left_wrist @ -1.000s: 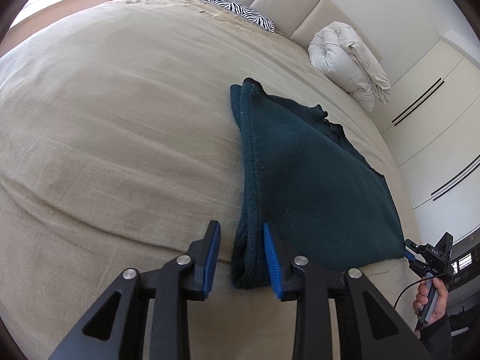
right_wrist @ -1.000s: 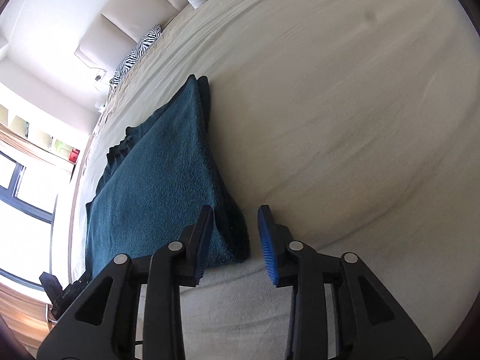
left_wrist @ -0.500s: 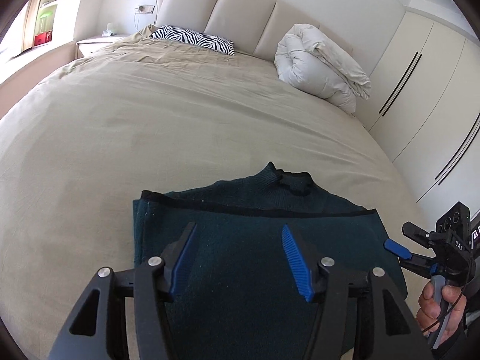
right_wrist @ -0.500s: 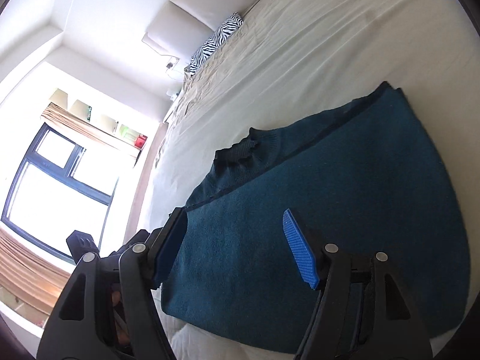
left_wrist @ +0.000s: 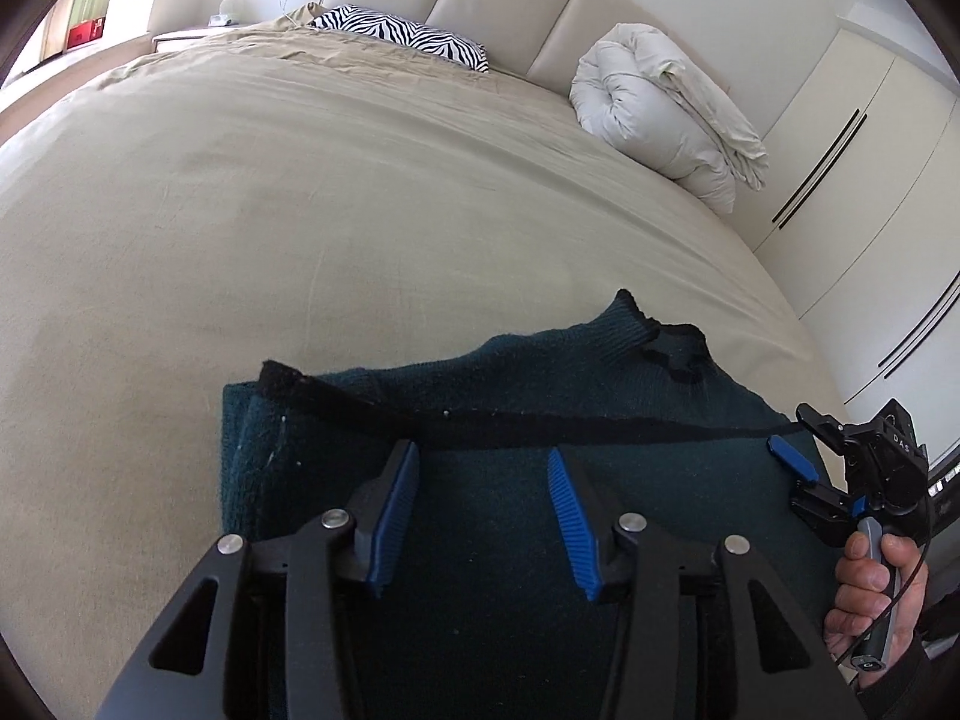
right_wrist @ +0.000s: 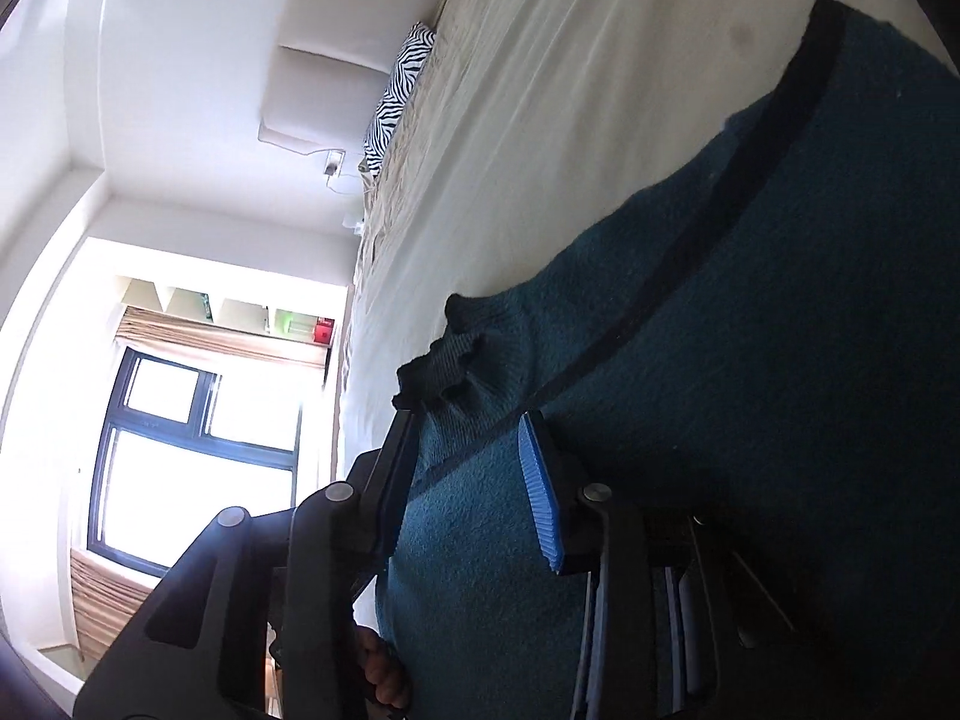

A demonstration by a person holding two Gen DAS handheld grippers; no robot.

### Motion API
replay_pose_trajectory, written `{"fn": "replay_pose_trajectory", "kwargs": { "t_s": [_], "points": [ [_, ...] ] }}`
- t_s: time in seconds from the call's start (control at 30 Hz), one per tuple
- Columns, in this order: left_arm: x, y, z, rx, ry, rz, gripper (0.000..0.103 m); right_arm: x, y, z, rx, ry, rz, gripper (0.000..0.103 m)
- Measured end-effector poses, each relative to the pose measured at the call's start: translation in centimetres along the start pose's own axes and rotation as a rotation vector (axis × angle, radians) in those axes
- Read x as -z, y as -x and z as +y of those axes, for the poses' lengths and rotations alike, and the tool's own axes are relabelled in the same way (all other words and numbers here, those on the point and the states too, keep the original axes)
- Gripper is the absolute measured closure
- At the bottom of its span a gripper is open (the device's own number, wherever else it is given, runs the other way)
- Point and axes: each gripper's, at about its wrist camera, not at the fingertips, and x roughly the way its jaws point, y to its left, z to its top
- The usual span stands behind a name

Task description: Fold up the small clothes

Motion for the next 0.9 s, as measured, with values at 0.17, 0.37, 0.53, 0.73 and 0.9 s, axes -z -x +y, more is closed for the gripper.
{"fn": "replay_pose_trajectory", "kwargs": {
  "t_s": [0.17,0.37,0.53,0.73,0.9],
  "points": [
    [0.3,0.2,0.0,0.007,-0.006,-0.011,0.054,-3.3,6.2,-3.8,0.047,-0.078,-0.192,0.075],
    [1.6,3.9,-2.5,-0.033,-0.021,-0.01,0.052,-1.7,12.1,-2.7,0.084,-0.102,-0.303,0.068],
    [6.9,7.9,-7.4,0.017,-0.09,-0.044,0.032,7.3,7.3,4.2,-0.087,0.094,-0.013,0.068],
    [10.5,6.2,-6.2,-0.039,-0.083,0.061,0.036,14.6,-0.3,2.9,-0.008,0.111,0.219,0.071],
    [11.0,6.4,-6.4,-0.061,-0.11,0.065,0.036,11.9,3.8,-0.7,-0.038,0.017,0.069,0.074]
  ]
}}
